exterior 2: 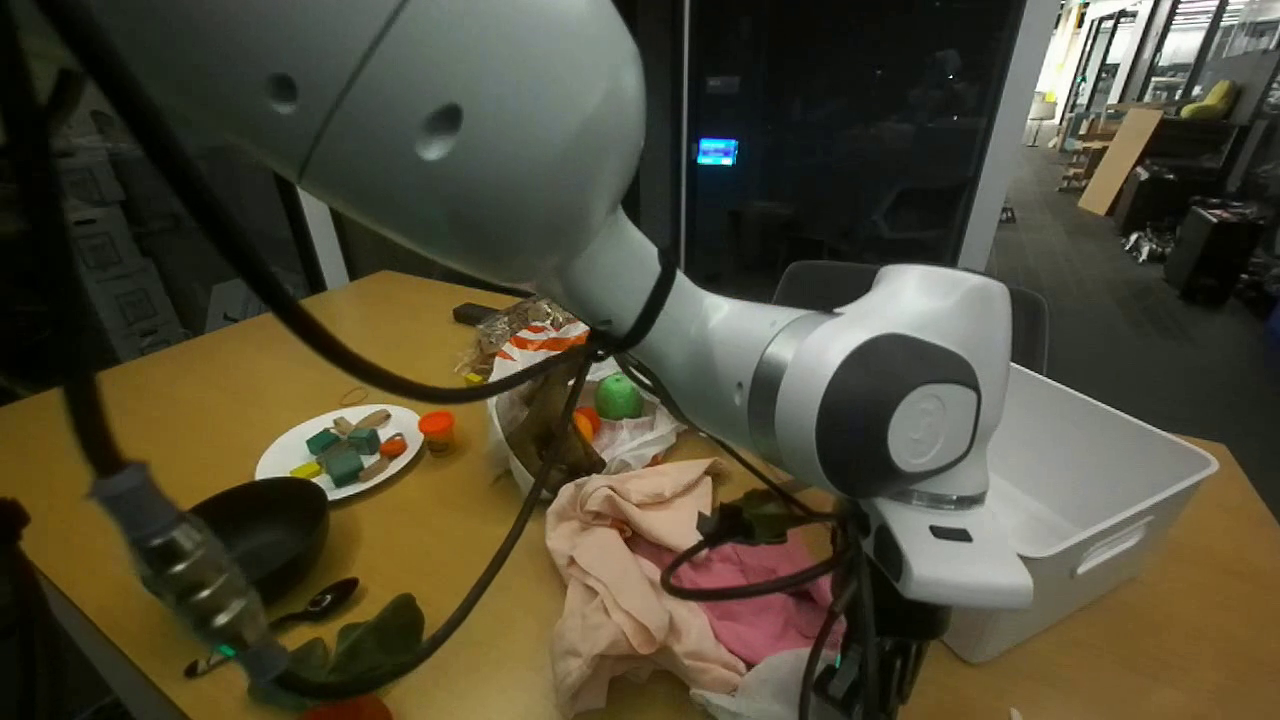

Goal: Stack up the shirts on the table

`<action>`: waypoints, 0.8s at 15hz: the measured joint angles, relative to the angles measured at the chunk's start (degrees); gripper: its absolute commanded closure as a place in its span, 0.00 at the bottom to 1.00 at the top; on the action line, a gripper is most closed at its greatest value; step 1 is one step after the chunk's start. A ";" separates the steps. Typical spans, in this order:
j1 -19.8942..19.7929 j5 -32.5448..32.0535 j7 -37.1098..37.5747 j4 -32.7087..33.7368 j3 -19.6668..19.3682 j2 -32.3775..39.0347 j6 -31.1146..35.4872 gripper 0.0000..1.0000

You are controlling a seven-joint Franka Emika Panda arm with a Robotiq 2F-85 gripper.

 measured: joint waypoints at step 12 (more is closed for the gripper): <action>4.42 -7.11 -4.83 -9.51 8.76 -19.97 9.89 0.97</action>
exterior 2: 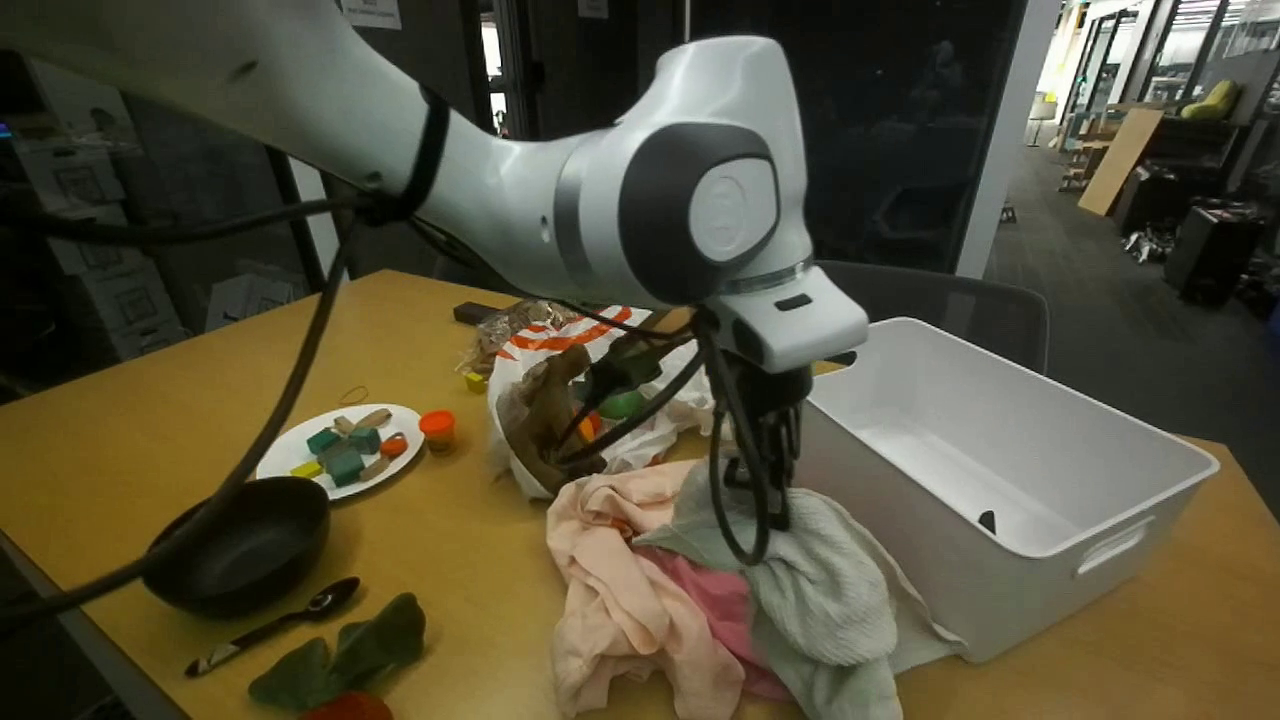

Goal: Stack up the shirts on the table

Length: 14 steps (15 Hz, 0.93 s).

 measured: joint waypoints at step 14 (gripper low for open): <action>2.05 9.42 -23.80 -3.51 4.01 11.04 8.57 0.19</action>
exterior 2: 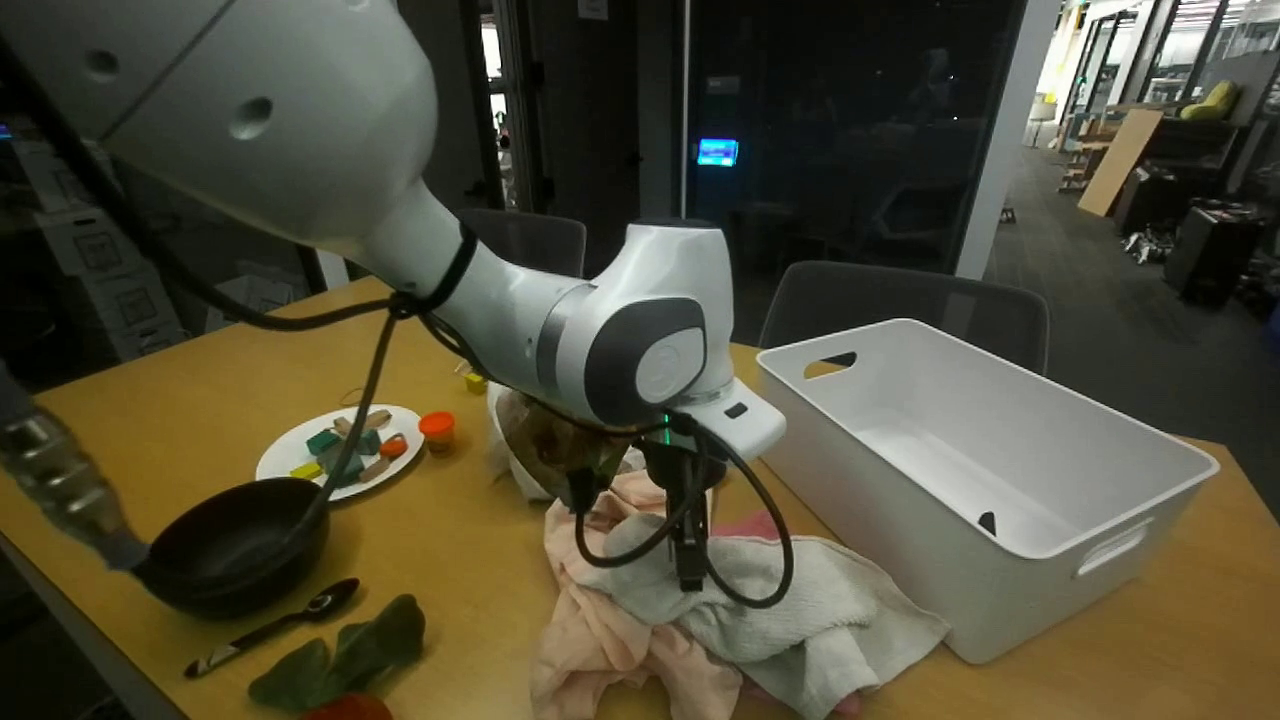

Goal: Stack up the shirts on the table

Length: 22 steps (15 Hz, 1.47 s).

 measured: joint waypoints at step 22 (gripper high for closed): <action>1.30 2.97 1.50 3.48 -4.56 14.72 23.06 0.57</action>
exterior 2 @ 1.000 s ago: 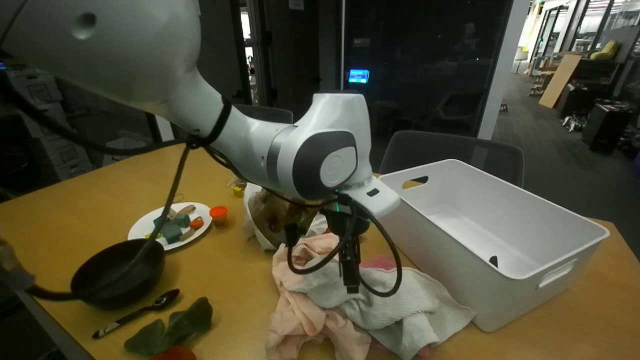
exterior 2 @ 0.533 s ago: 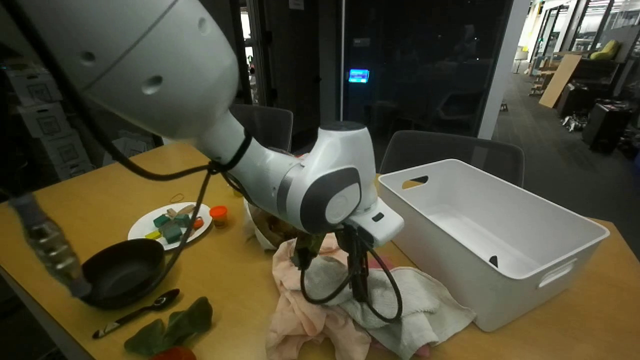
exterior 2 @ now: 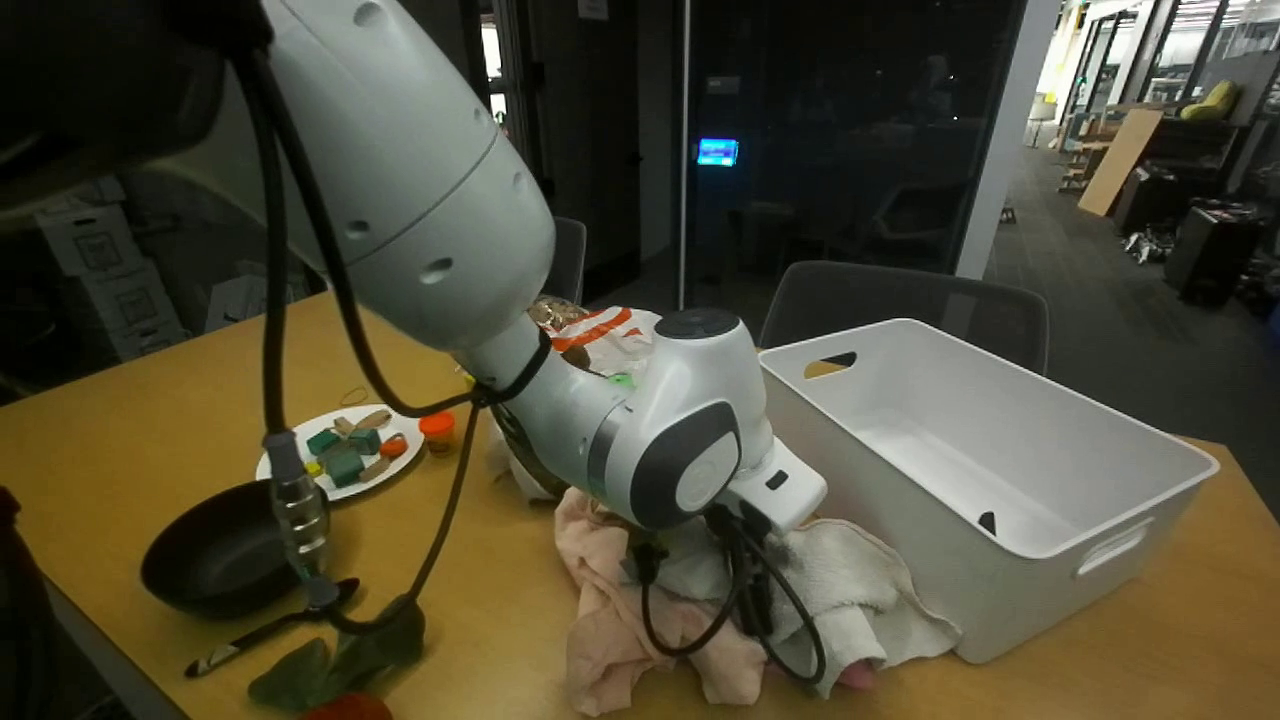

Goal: Stack up the shirts on the table

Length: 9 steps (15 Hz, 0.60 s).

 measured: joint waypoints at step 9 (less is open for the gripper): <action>0.30 4.18 -0.68 1.42 -0.14 -0.17 -0.02 1.00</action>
